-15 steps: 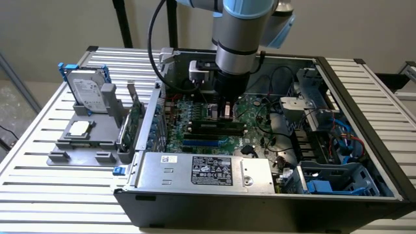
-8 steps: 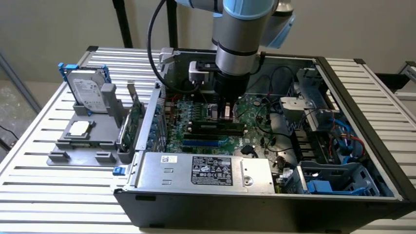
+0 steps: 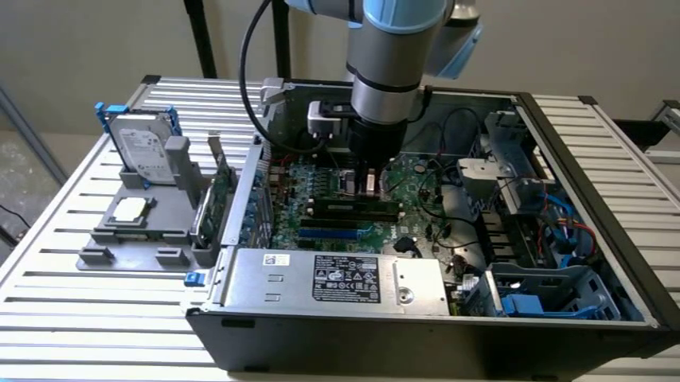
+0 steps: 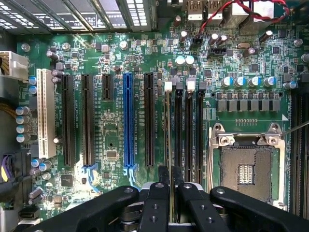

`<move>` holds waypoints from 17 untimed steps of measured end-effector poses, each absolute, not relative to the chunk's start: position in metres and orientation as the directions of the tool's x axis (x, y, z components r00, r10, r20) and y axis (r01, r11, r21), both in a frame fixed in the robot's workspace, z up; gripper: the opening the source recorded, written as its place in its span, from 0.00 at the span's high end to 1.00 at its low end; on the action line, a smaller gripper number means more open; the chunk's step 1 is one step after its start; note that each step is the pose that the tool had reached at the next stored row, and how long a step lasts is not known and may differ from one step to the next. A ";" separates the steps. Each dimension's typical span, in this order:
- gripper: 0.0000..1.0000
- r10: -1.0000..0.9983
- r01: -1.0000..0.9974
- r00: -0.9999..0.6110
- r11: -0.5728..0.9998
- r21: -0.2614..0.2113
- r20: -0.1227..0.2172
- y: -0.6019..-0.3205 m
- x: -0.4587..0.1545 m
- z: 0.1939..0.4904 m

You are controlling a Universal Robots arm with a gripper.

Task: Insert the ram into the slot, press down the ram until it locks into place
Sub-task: 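Insert the ram into the slot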

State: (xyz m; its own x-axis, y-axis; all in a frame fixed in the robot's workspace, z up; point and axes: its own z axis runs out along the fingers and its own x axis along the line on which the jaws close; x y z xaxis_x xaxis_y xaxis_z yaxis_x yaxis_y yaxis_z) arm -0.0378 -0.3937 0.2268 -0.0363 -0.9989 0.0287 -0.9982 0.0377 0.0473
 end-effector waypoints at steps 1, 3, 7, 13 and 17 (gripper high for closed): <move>0.86 -0.999 -0.998 -0.036 0.038 0.047 0.029 -0.394 -0.038 0.227; 0.86 -0.999 -0.998 -0.036 0.038 0.046 0.029 -0.394 -0.038 0.226; 0.86 -0.999 -0.998 -0.037 0.038 0.046 0.029 -0.394 -0.038 0.226; 0.86 -0.999 -0.998 -0.041 0.042 0.046 0.028 -0.393 -0.038 0.226; 0.86 -0.999 -0.998 -0.044 0.045 0.046 0.029 -0.393 -0.038 0.226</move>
